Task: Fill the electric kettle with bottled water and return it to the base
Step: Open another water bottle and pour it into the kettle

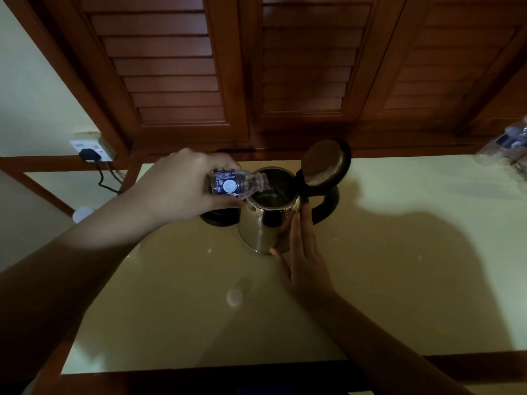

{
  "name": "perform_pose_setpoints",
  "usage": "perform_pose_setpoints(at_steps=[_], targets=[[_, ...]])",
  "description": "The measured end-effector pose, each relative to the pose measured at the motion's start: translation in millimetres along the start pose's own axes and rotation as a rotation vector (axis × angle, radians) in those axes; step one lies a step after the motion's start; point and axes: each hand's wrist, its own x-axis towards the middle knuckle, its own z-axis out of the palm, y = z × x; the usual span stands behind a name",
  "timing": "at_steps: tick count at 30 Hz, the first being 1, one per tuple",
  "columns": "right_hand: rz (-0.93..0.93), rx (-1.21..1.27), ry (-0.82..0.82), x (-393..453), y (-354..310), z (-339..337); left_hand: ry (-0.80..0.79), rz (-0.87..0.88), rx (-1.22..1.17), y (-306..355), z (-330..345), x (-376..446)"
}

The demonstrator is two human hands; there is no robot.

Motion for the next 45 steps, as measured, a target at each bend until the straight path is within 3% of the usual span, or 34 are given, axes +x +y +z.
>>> perform_pose_setpoints(at_steps=[27,45], targets=[[0.006,-0.009,-0.027,-1.2,3.0,0.5,0.034,0.009,0.125,10.5,-5.0,0.6],[0.004,-0.014,0.000,-0.6,-1.5,-4.1,0.047,0.116,0.407,31.7,-14.7,12.2]])
